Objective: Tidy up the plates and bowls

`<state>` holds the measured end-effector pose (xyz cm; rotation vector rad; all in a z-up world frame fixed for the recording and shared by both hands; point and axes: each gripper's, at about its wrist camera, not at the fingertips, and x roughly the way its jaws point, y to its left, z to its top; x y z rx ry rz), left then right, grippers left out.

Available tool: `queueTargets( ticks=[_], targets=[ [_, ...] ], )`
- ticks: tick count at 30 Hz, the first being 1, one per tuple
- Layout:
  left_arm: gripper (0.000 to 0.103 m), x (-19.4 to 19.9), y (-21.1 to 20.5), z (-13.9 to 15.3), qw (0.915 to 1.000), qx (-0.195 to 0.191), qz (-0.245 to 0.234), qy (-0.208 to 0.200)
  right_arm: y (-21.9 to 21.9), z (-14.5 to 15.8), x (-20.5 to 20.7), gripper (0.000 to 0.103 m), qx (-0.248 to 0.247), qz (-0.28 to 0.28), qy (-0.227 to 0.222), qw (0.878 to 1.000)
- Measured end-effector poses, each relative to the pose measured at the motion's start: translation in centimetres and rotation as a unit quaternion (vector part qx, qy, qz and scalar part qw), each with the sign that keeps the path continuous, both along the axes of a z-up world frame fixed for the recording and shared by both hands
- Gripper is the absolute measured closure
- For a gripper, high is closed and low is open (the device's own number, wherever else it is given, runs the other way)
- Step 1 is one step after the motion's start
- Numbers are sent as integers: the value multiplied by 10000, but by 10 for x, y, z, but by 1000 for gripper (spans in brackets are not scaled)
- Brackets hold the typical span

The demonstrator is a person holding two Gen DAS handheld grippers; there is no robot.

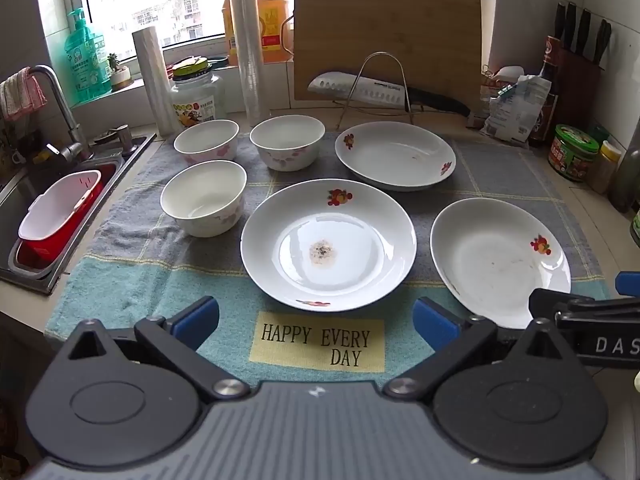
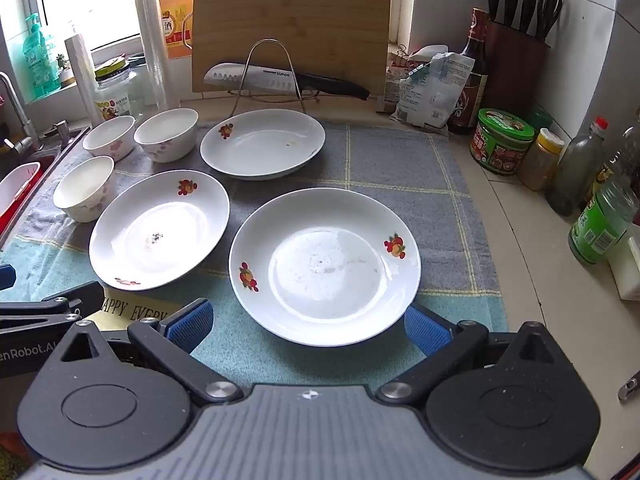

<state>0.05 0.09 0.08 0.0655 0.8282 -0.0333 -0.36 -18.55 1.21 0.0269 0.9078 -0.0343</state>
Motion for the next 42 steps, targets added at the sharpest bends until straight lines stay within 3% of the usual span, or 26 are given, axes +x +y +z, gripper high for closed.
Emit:
queueTargets(
  ticks=[42],
  targets=[
    [1,1,0,5,10000,8,-81,-29,-1,7,2,0,-27,6,-49,10000]
  ],
)
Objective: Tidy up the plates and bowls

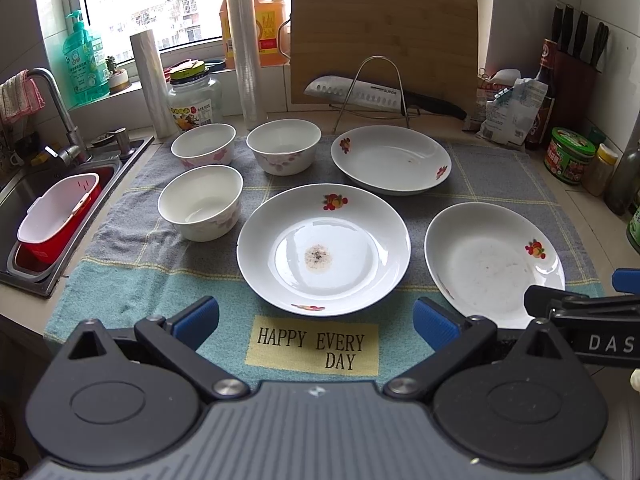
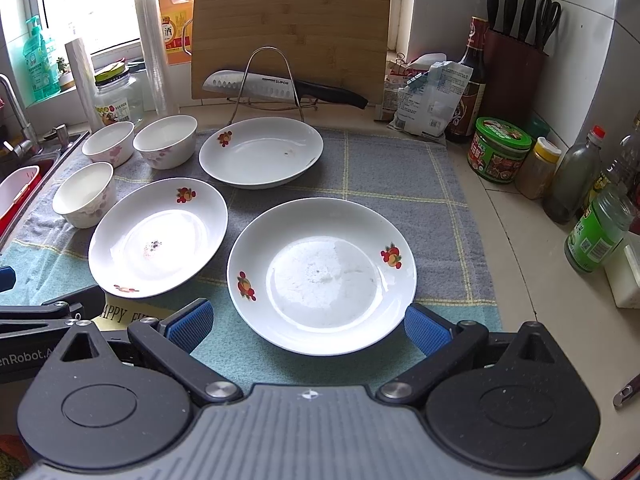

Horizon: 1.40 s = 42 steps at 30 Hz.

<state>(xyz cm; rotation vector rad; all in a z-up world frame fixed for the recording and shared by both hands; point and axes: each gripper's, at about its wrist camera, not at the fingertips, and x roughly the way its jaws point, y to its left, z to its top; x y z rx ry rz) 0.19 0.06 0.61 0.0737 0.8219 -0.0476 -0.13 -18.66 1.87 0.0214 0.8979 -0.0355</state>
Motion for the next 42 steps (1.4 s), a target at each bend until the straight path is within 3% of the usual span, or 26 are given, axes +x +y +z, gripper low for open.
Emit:
queueTargets(
  ticks=[42],
  targets=[
    [1,-1,-3,2,9999,29,-118,-29,-2,4,-4,0,-95,17,-43,9999]
  ],
)
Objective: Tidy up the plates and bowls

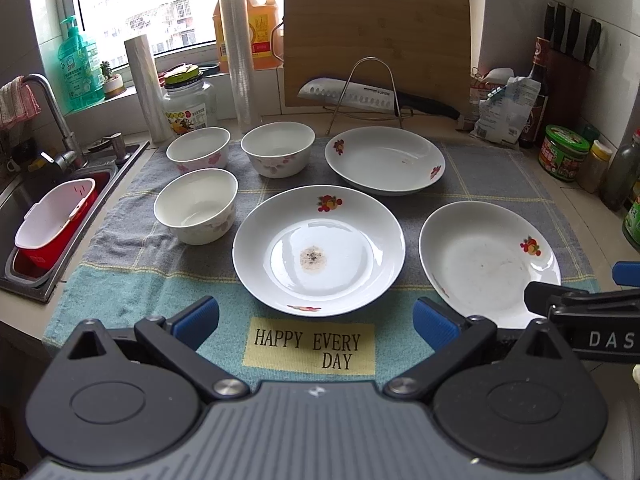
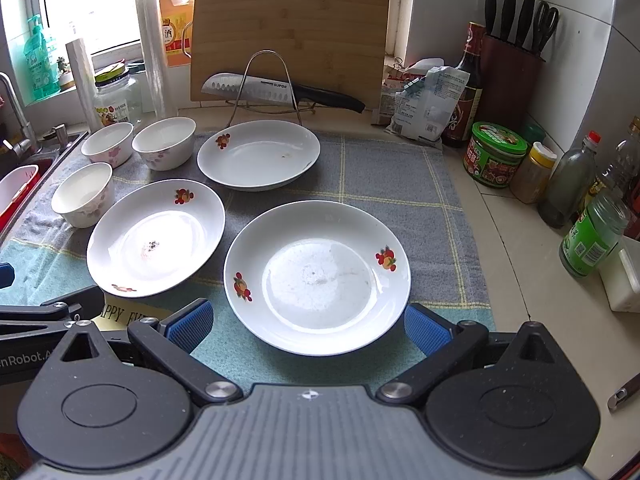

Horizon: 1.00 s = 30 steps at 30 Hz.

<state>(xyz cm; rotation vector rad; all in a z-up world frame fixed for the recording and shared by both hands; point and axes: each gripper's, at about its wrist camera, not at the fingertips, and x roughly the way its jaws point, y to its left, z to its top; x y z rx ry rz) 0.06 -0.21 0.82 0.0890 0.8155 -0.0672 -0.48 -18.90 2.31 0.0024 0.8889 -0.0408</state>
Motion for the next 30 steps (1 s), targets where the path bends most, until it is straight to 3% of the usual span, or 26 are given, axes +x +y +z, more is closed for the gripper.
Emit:
queueTargets(
  ticks=[19,30],
  targets=[
    [1,28,-29,-14,9946,160,-999,250,-24,-15,5,0,29,-135,-50,9999],
    [1,57,-57,-22,9789,46,-1994,453,-49,-38,11,0,-56,-349,45,9994]
  ],
)
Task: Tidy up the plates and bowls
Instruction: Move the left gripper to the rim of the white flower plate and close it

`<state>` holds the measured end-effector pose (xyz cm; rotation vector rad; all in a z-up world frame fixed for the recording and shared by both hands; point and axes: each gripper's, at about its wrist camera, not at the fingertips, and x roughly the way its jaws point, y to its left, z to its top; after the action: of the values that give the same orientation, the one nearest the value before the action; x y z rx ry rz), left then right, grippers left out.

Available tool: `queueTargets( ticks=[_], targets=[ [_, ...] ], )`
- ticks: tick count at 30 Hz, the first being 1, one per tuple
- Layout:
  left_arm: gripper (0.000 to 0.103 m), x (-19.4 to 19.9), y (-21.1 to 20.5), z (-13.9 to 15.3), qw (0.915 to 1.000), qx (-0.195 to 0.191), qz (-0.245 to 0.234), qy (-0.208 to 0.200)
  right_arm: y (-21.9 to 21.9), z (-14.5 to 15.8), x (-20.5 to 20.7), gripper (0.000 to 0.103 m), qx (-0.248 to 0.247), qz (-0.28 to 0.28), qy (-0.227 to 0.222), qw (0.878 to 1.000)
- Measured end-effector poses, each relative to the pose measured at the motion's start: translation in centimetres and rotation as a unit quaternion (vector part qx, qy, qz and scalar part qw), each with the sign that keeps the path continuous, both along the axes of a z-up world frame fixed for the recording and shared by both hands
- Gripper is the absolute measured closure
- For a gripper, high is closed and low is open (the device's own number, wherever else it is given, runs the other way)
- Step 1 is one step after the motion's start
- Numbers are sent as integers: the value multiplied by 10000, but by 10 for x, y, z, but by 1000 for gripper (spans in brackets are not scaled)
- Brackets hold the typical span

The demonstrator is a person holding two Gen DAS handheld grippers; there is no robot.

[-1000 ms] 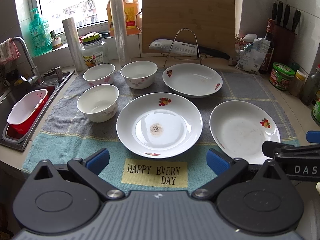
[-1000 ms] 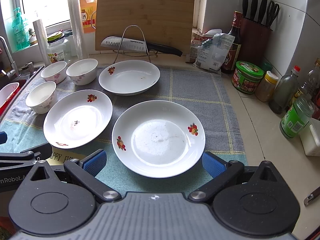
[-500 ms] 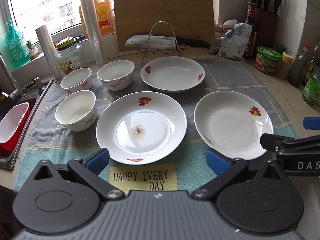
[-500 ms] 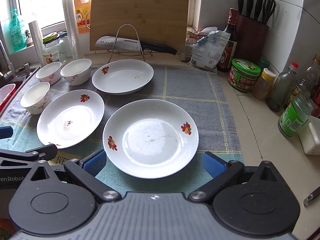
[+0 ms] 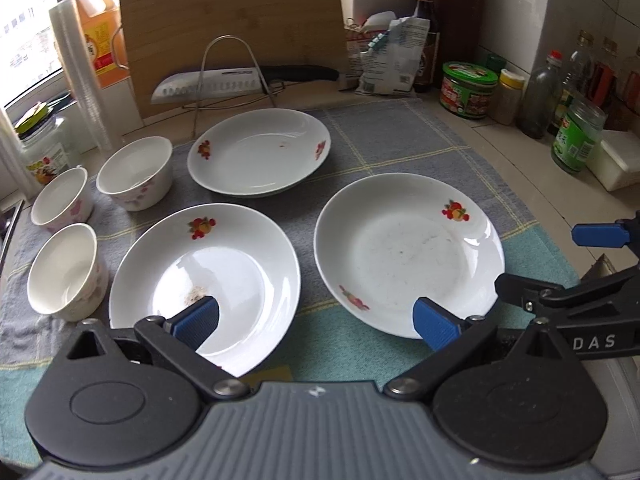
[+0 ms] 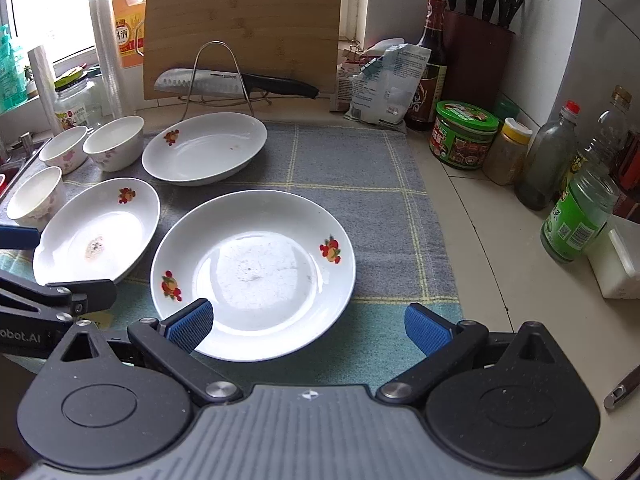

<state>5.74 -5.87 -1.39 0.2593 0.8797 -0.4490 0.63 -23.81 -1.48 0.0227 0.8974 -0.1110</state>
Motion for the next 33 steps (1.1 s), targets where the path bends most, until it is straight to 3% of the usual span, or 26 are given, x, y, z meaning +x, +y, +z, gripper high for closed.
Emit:
queueTargets(
  ticks=[8,21,26,33],
  targets=[
    [1,26,-16,-5,9973,40,-732,50,3,-25,0,0,-97,254,246,9993],
    [1,50,-30,-19,9886,65,-1490,197,19,-52,7,0,-73,213,568,9981],
    [1,56,-32,-22,9877,23,-1551,218,15,-56,9,0,-60,361,545,9978],
    [1,69,-32,-25,9924,108,-1206,226,4,-64,17,0,77,712,598,9956]
  ],
)
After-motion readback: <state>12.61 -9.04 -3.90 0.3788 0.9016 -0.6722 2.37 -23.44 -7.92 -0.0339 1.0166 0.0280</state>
